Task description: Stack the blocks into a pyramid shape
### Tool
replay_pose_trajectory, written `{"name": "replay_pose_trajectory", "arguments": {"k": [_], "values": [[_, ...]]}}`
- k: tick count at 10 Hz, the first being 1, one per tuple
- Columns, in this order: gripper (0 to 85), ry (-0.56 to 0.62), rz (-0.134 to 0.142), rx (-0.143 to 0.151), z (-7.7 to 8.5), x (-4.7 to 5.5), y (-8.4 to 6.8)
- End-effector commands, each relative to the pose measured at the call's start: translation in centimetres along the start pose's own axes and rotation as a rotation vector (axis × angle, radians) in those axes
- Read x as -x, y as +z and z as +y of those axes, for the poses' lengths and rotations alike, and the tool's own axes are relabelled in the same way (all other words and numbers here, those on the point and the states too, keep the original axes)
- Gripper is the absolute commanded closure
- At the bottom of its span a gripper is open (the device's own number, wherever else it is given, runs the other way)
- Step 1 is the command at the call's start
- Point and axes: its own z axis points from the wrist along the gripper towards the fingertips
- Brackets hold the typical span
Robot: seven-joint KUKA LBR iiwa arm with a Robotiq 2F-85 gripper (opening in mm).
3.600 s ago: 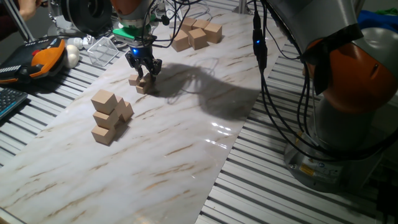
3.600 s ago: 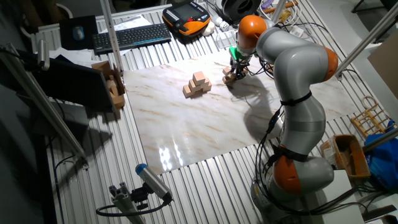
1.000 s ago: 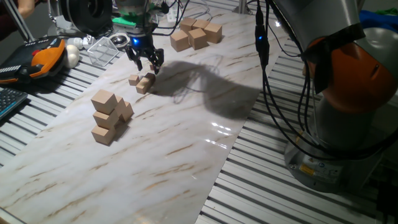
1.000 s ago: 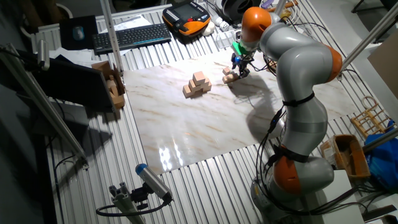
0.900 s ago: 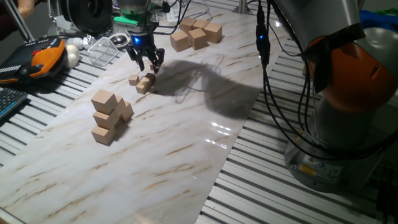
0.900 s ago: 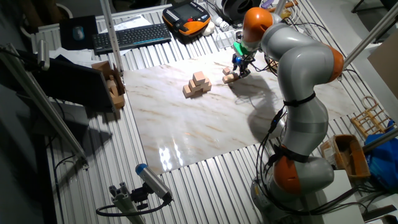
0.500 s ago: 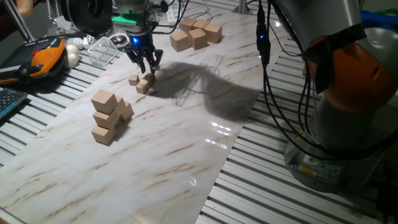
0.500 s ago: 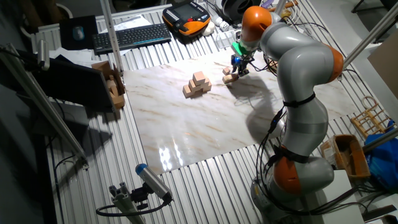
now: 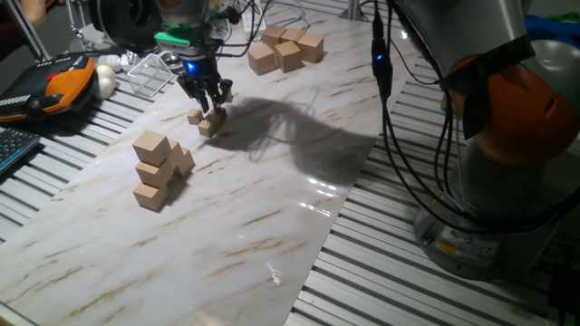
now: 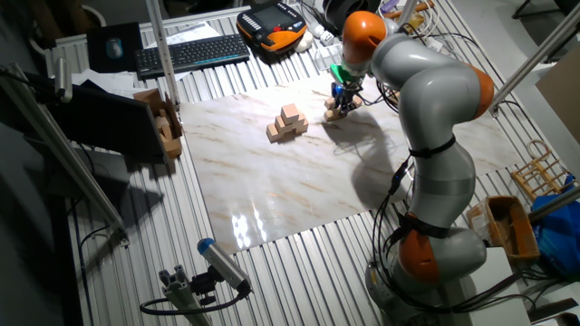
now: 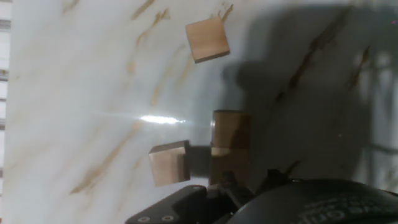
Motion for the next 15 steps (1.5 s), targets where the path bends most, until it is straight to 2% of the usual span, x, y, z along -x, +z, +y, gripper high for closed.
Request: {"name": "replay_pose_trajectory", "arguments": {"k": [1, 2, 6, 13, 14, 15], "values": [[17.0, 0.016, -0.010, 0.019, 0.1, 0.0, 0.1], [0.0, 0.021, -0.017, 0.019, 0.1, 0.0, 0.2], [0.0, 0.036, -0.025, 0.024, 0.6, 0.3, 1.4], [0.0, 0.024, -0.012, 0.016, 0.1, 0.6, 2.2], [17.0, 0.024, -0.015, 0.013, 0.0, 0.7, 2.2], [17.0, 0.024, -0.015, 0.010, 0.0, 0.6, 2.2]]}}
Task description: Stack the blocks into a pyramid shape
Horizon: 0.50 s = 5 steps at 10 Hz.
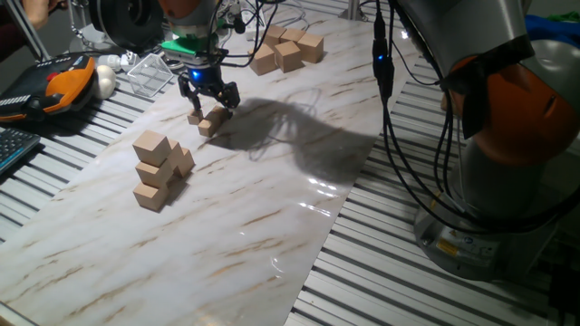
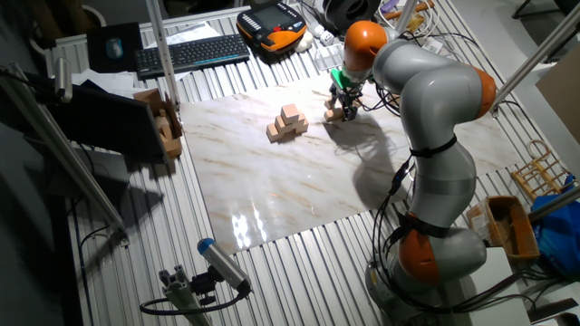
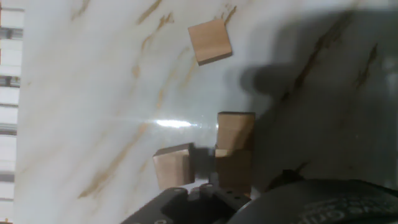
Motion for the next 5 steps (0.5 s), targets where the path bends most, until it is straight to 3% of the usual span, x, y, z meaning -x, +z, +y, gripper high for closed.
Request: {"name": "replay_pose_trajectory", "arguments": {"k": [1, 3, 4, 5], "values": [[34.0, 0.000, 0.004, 0.000, -0.05, -0.01, 0.09], [34.0, 0.005, 0.008, 0.007, 0.00, -0.04, 0.23], [17.0, 0.010, 0.008, 0.010, 0.04, -0.05, 0.29], [17.0, 0.013, 0.009, 0.013, 0.04, -0.07, 0.27]]}}
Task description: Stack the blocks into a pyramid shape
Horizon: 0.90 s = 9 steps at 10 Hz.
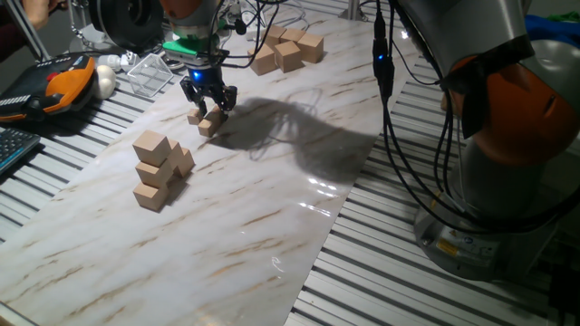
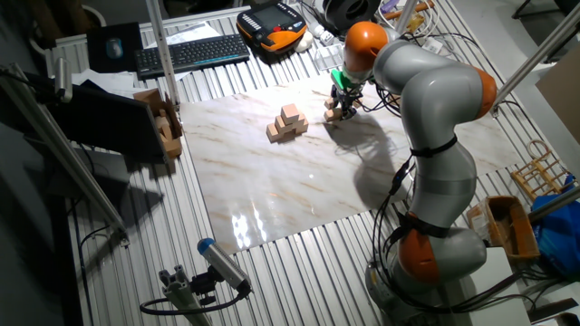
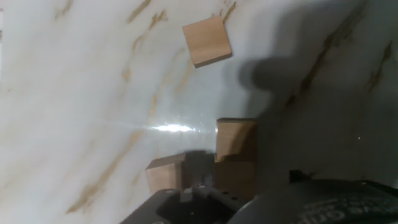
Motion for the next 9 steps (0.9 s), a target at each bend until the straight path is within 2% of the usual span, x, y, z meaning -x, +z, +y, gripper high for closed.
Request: {"name": "replay_pose_trajectory", "arguments": {"k": [1, 9], "values": [[0.0, -0.001, 0.000, 0.003, 0.01, -0.02, -0.04], [0.0, 0.002, 0.008, -0.009, -0.04, 0.07, 0.75]]}}
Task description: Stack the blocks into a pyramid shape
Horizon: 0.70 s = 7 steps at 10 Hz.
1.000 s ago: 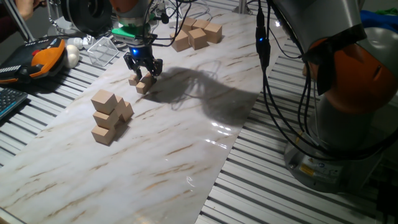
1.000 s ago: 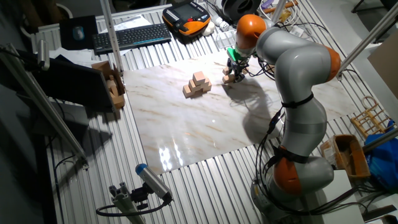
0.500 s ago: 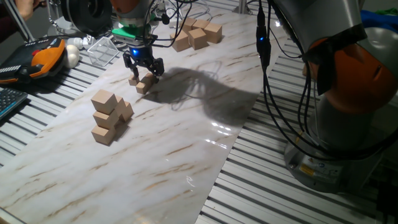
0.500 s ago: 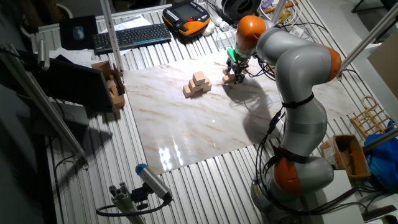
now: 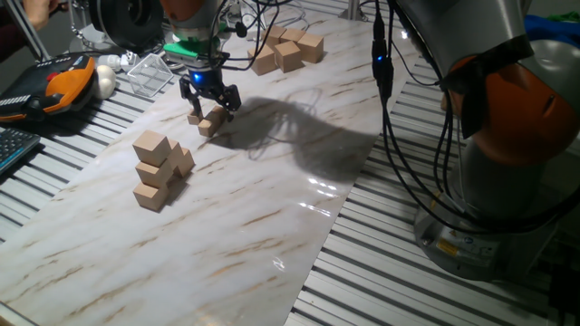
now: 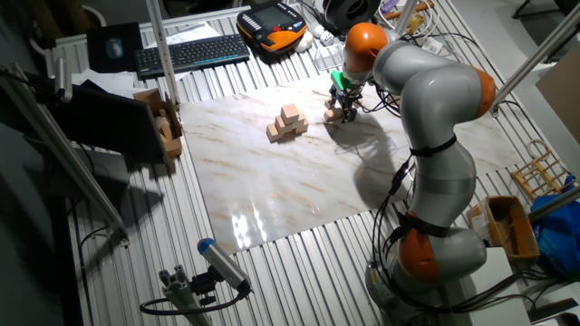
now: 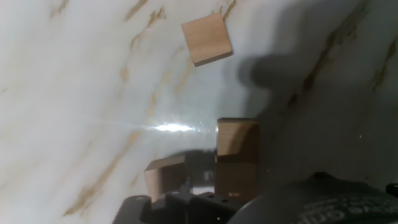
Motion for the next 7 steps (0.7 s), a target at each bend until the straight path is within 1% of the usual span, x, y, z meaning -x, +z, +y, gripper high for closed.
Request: {"name": "replay_pose_trajectory", "arguments": {"k": [1, 7], "values": [[0.0, 0.001, 0.000, -0.002, -0.03, 0.00, 0.02], [0.0, 0.002, 0.001, -0.007, -0.31, 0.19, 0.24]]}}
